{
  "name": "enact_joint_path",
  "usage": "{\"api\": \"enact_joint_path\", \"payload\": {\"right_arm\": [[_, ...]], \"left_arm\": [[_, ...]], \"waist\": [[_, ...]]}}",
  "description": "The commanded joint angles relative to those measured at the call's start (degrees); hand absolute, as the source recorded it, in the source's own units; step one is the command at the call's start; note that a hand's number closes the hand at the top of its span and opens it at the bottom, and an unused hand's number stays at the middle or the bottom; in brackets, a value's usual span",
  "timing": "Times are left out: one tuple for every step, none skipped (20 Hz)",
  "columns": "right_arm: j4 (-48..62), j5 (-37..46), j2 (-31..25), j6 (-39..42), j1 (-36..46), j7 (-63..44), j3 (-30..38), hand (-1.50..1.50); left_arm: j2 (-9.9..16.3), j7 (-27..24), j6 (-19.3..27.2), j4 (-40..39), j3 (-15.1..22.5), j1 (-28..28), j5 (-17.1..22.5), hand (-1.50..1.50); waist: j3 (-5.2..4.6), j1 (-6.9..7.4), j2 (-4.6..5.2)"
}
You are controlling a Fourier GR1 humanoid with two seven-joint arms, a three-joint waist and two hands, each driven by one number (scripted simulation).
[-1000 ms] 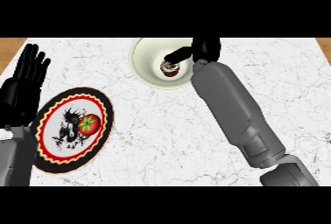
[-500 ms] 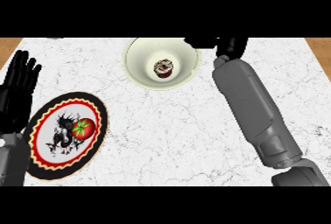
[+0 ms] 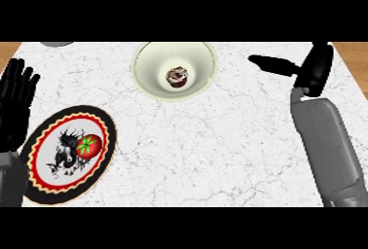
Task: Pick the cupcake from the placemat and place it in the bowl
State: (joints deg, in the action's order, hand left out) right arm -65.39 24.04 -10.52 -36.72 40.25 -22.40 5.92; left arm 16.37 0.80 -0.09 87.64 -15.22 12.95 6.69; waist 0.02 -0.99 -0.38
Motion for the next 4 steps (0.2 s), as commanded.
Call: {"api": "enact_joint_path", "payload": {"right_arm": [[-11.2,-6.2,-4.2,6.3,-10.9,3.5,2.1,-1.50],[-14.2,-7.7,-5.8,8.0,-15.2,5.6,2.8,-1.50],[-15.6,-9.6,-5.0,8.4,-16.0,5.7,3.7,-1.50],[-18.8,-9.3,-7.5,10.5,-17.1,2.9,4.1,-1.50]], "left_arm": [[3.0,1.4,-1.2,-2.0,-1.8,3.3,1.0,0.00],[1.9,1.9,-0.7,-0.4,-1.5,0.9,1.1,0.00],[1.4,-0.2,-0.7,-2.5,-0.7,2.6,0.1,0.00],[-1.9,-0.8,1.4,0.2,1.2,-0.2,-1.2,0.00]], "waist": [[0.01,-0.50,0.09],[0.02,-0.68,-0.04],[0.00,-0.12,0.20],[-0.02,-0.02,0.10]]}}
